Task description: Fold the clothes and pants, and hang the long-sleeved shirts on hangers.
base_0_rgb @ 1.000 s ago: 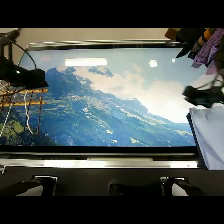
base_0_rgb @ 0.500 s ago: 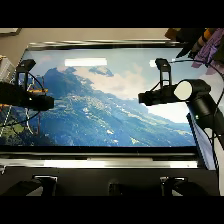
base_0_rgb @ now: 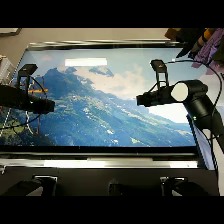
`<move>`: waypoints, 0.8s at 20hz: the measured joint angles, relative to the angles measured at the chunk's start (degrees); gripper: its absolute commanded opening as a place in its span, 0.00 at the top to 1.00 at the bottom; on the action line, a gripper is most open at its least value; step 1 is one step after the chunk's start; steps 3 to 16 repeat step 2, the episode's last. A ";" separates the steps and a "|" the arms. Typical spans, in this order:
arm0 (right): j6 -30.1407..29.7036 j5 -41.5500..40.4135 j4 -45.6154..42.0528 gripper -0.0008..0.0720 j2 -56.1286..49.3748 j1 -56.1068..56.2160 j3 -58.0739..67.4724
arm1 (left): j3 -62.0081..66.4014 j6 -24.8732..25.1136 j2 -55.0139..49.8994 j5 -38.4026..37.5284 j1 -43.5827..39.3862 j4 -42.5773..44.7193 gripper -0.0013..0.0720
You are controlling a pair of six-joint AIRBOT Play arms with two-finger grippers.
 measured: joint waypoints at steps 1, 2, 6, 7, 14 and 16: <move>0.00 0.00 -0.02 0.93 0.00 0.00 0.00 | 0.00 0.00 0.02 0.00 0.00 0.00 0.96; 0.00 0.00 -0.02 0.93 0.00 0.00 0.00 | -0.02 0.00 0.02 0.00 0.00 0.00 0.96; 0.00 0.00 -0.02 0.93 0.00 0.00 0.00 | -0.02 0.00 0.02 0.00 0.00 0.00 0.96; 0.00 0.00 -0.02 0.93 0.00 0.00 0.00 | -0.02 0.00 0.02 0.00 0.00 0.00 0.96; 0.00 0.00 -0.02 0.93 0.00 0.00 0.00 | -0.02 0.00 0.02 0.00 0.00 0.00 0.96; 0.00 0.00 -0.02 0.93 0.00 0.00 0.00 | -0.02 0.00 0.02 0.00 0.00 0.00 0.96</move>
